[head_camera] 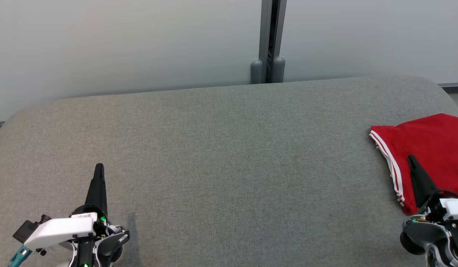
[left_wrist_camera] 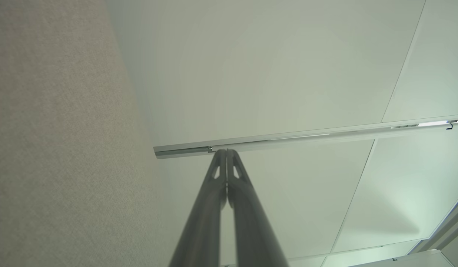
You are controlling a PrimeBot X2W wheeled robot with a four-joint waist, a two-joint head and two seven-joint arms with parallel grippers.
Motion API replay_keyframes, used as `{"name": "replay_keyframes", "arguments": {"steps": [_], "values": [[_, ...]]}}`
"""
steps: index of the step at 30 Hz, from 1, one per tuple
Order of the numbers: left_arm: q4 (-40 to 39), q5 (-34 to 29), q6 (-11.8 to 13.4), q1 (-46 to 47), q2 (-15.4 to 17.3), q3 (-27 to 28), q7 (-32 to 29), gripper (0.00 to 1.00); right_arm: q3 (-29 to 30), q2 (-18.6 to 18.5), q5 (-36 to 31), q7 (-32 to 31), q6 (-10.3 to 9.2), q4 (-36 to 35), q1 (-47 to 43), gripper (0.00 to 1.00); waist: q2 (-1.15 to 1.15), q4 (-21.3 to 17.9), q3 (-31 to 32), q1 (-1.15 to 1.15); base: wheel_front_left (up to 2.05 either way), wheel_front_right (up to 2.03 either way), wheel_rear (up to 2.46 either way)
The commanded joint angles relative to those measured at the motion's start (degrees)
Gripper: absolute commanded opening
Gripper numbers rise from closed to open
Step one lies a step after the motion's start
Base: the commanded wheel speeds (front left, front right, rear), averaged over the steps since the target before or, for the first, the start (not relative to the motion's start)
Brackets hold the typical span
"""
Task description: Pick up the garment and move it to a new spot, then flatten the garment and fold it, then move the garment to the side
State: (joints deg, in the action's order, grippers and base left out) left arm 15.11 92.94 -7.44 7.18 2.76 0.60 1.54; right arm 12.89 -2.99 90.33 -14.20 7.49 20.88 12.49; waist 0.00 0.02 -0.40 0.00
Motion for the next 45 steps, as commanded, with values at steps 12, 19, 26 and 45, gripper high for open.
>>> {"name": "replay_keyframes", "arguments": {"steps": [12, 19, 26, 45], "values": [[0.0, 0.1, -0.2, 0.7, 0.1, 0.2, -0.1, 0.00, 0.3, -0.1, 0.3, -0.5, 0.00, 0.0, 0.6, 0.00, 0.00, 0.0, 0.0, 0.00, 0.00, 0.00, 0.00], [0.0, 0.0, -0.2, 0.7, 0.1, 0.2, -0.1, 0.00, 0.3, -0.1, 0.3, -0.4, 0.00, 0.0, 0.6, 0.00, 0.00, 0.0, 0.0, 0.00, 0.00, 0.00, 0.00], [0.0, 0.0, -0.2, 0.7, 0.1, 0.3, -0.1, 0.00, 0.4, -0.1, 0.3, -0.5, 0.00, 0.0, 0.6, 0.00, 0.00, 0.0, 0.0, 0.00, 0.00, 0.00, 0.00], [0.0, 0.0, -0.2, 0.7, 0.1, 0.3, -0.1, 0.00, 0.4, -0.1, 0.2, -0.5, 0.00, 0.0, 0.6, 0.00, 0.00, 0.0, 0.0, 0.00, 0.00, 0.00, 0.00]]}}
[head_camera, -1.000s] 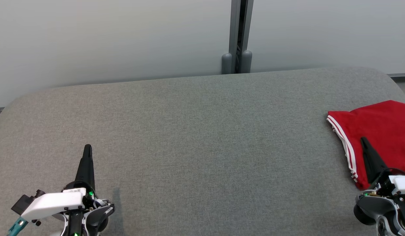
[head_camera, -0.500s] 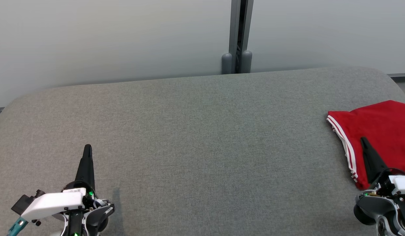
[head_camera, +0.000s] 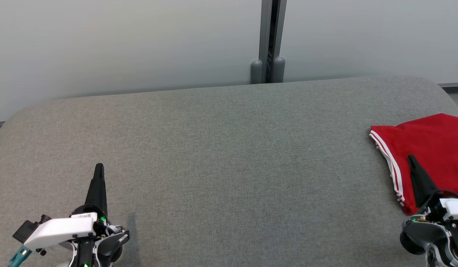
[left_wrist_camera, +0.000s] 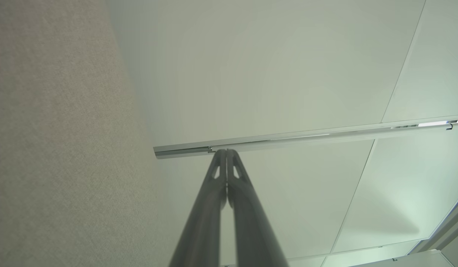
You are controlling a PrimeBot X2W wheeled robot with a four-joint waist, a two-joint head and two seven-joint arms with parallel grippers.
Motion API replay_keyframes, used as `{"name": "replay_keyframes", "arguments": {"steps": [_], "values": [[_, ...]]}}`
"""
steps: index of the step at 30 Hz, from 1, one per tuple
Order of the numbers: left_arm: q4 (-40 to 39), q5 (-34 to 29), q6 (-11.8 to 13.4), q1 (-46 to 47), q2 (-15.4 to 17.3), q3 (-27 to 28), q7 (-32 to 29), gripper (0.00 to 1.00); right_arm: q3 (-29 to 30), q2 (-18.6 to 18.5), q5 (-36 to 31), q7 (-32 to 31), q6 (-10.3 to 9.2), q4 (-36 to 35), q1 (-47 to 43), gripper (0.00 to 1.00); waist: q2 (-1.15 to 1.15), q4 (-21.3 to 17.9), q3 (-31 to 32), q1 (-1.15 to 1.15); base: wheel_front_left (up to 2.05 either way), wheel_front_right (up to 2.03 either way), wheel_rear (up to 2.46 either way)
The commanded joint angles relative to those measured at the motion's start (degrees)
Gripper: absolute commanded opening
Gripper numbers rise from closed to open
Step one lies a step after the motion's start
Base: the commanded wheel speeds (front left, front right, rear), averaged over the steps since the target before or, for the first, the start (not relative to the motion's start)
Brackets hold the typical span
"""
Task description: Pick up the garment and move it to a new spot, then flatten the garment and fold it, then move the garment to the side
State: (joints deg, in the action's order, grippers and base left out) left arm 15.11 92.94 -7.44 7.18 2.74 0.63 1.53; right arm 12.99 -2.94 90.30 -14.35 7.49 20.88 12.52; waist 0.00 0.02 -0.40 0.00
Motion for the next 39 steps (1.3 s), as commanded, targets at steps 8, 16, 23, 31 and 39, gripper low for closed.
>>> {"name": "replay_keyframes", "arguments": {"steps": [8, 16, 23, 31, 39], "values": [[0.0, 0.0, -0.2, 0.7, 0.1, 0.2, -0.1, 0.00, 0.3, -0.1, 0.2, -0.4, 0.00, 0.0, 0.5, 0.00, 0.00, 0.0, 0.0, 0.00, 0.00, 0.00, 0.00], [0.0, 0.0, -0.2, 0.7, 0.1, 0.2, -0.1, 0.00, 0.3, -0.1, 0.2, -0.4, 0.00, 0.0, 0.5, 0.00, 0.00, 0.0, 0.0, 0.00, 0.00, 0.00, 0.00], [0.0, 0.0, -0.2, 0.7, 0.1, 0.2, -0.1, 0.00, 0.3, -0.1, 0.2, -0.4, 0.00, 0.0, 0.5, 0.00, 0.00, 0.0, 0.0, 0.00, 0.00, 0.00, 0.00], [0.0, 0.1, -0.2, 0.7, 0.1, 0.2, -0.1, 0.00, 0.3, -0.1, 0.2, -0.3, 0.00, 0.0, 0.5, 0.00, 0.00, 0.0, 0.0, 0.00, 0.00, 0.00, 0.00], [0.0, 0.1, -0.2, 0.6, 0.1, 0.2, 0.0, 0.00, 0.3, -0.1, 0.2, -0.3, 0.00, 0.0, 0.5, 0.00, 0.00, 0.0, 0.0, 0.00, 0.00, 0.00, 0.00]]}}
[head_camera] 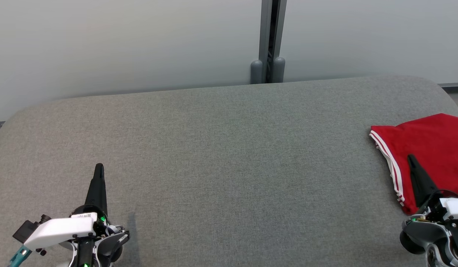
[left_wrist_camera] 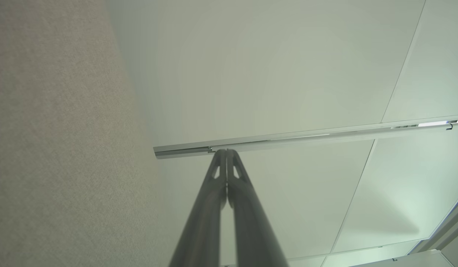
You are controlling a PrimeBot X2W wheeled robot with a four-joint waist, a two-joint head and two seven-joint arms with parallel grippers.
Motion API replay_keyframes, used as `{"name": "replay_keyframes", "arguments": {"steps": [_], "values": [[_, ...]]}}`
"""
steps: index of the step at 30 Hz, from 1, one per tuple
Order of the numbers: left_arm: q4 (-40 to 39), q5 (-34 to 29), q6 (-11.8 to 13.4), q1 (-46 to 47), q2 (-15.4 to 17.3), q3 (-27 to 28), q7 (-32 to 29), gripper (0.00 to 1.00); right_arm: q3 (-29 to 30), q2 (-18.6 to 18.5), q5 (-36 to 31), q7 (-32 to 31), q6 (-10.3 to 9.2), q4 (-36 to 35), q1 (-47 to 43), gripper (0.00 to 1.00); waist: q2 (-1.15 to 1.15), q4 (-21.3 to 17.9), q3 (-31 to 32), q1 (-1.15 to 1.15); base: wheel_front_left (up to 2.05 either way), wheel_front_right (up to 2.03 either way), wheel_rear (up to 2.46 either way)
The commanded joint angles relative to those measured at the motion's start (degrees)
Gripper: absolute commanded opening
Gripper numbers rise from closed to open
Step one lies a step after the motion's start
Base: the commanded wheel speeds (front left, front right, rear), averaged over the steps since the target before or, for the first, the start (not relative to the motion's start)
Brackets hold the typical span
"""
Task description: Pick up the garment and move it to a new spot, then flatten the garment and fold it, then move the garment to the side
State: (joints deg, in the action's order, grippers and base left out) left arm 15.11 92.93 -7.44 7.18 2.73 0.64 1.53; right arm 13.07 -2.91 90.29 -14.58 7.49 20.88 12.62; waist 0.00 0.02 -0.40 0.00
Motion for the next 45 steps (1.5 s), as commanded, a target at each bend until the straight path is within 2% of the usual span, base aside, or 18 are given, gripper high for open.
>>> {"name": "replay_keyframes", "arguments": {"steps": [1, 45], "values": [[0.0, 0.1, -0.2, 0.6, 0.1, 0.1, 0.0, 0.00, 0.3, -0.1, 0.2, 0.0, 0.00, 0.0, 0.4, 0.00, 0.00, 0.0, 0.0, 0.00, 0.00, 0.00, 0.00], [0.0, 0.2, -0.2, 0.6, 0.1, 0.1, 0.0, 0.00, 0.3, -0.1, 0.1, -0.1, 0.00, 0.0, 0.4, 0.00, 0.00, 0.0, 0.0, 0.00, 0.00, 0.00, 0.00]]}}
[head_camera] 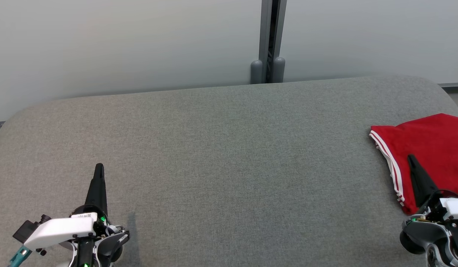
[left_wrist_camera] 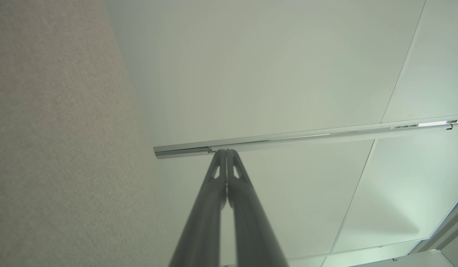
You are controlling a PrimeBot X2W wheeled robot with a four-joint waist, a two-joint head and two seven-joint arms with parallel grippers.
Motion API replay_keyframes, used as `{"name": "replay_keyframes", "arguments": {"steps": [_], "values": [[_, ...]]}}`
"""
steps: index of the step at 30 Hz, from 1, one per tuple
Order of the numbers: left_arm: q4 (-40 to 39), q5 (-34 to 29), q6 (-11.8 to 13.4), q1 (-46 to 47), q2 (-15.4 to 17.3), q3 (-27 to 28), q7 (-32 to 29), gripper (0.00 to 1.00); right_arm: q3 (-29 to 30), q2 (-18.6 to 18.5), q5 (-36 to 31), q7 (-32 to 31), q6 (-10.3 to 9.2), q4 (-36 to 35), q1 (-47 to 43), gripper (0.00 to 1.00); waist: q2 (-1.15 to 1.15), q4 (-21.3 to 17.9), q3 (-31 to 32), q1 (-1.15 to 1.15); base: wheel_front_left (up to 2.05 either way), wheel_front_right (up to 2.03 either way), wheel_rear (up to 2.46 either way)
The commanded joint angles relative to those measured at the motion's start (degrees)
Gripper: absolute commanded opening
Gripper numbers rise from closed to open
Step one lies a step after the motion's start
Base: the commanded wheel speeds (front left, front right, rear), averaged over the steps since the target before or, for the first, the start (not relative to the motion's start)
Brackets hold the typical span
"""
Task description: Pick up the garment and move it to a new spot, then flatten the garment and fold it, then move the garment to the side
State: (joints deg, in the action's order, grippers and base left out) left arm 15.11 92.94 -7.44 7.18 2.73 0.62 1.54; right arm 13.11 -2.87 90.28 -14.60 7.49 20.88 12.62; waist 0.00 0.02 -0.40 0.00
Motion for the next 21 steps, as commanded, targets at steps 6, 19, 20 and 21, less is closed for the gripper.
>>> {"name": "replay_keyframes", "arguments": {"steps": [6, 19, 20, 21], "values": [[0.0, 0.2, -0.2, 0.6, 0.1, 0.1, 0.0, 0.00, 0.3, -0.1, 0.1, -0.1, 0.00, 0.0, 0.4, 0.00, 0.00, 0.0, 0.0, 0.00, 0.00, 0.00, 0.00], [0.0, 0.2, -0.2, 0.6, 0.1, 0.1, 0.0, 0.00, 0.3, -0.1, 0.1, -0.1, 0.00, 0.0, 0.4, 0.00, 0.00, 0.0, 0.0, 0.00, 0.00, 0.00, 0.00], [0.0, 0.2, -0.2, 0.6, 0.1, 0.1, 0.0, 0.00, 0.3, -0.1, 0.1, -0.1, 0.00, 0.0, 0.4, 0.00, 0.00, 0.0, 0.0, 0.00, 0.00, 0.00, 0.00], [0.0, 0.2, -0.2, 0.6, 0.1, 0.1, 0.0, 0.00, 0.3, -0.1, 0.1, -0.1, 0.00, 0.0, 0.4, 0.00, 0.00, 0.0, 0.0, 0.00, 0.00, 0.00, 0.00]]}}
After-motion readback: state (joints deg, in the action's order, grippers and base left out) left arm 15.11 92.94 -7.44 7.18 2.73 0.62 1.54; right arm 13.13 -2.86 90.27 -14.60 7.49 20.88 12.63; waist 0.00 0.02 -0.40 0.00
